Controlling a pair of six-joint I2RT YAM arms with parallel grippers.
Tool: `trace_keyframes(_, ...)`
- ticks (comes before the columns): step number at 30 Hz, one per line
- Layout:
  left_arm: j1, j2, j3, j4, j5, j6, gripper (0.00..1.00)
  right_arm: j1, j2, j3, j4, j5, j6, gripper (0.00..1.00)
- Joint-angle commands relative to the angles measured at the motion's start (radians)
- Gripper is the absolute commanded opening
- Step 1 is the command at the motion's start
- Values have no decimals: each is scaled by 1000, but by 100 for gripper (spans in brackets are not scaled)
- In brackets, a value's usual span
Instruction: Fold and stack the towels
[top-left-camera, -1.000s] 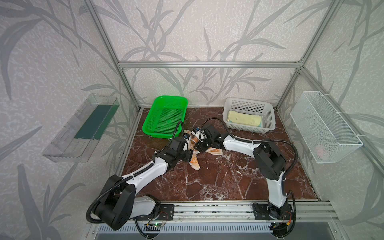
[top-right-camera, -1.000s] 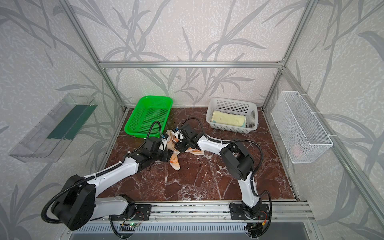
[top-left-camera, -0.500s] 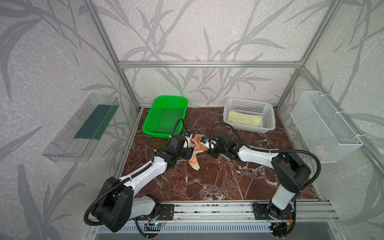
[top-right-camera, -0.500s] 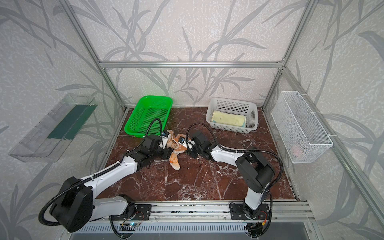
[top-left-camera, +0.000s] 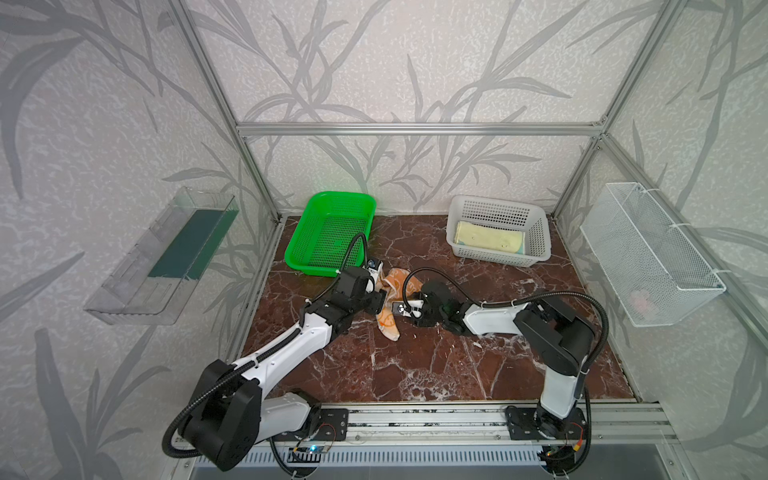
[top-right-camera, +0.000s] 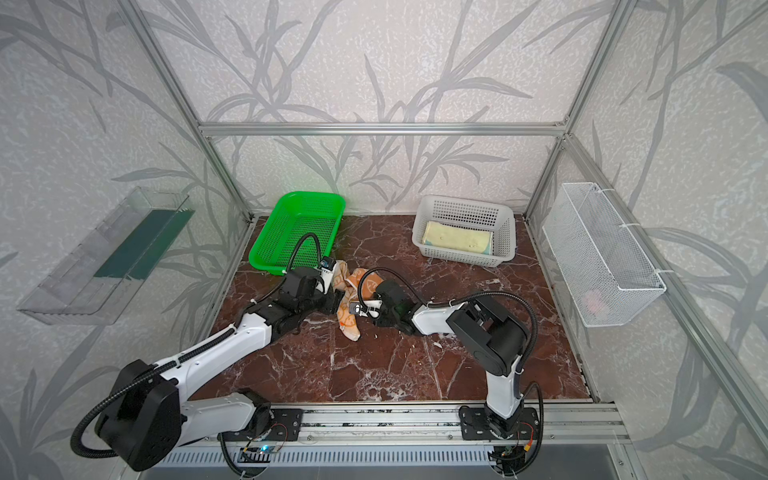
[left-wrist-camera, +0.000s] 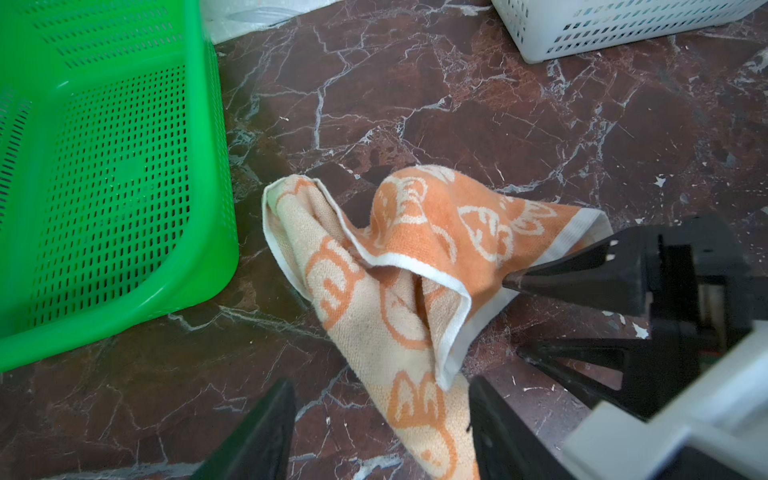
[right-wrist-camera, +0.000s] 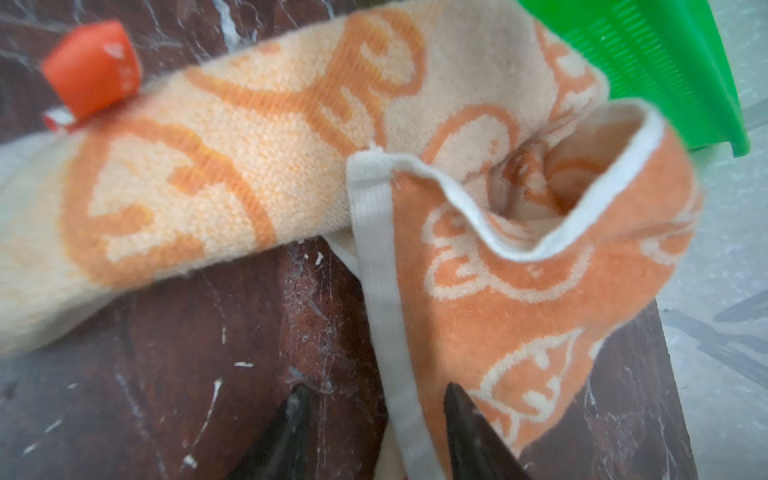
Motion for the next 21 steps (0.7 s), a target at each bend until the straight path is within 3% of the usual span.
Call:
trace_keyframes(1,-6,-22,-7,10,-24,5,67,5,29,33,67,36,-42,50)
trace_keyframes(12,-6,-27,5,2,-35,11,67,5,75,45,151,77,-50,34)
trace_keyframes(21,-5,-18,22,-8,-33,15,67,-4,57,52,150,84,-11,5)
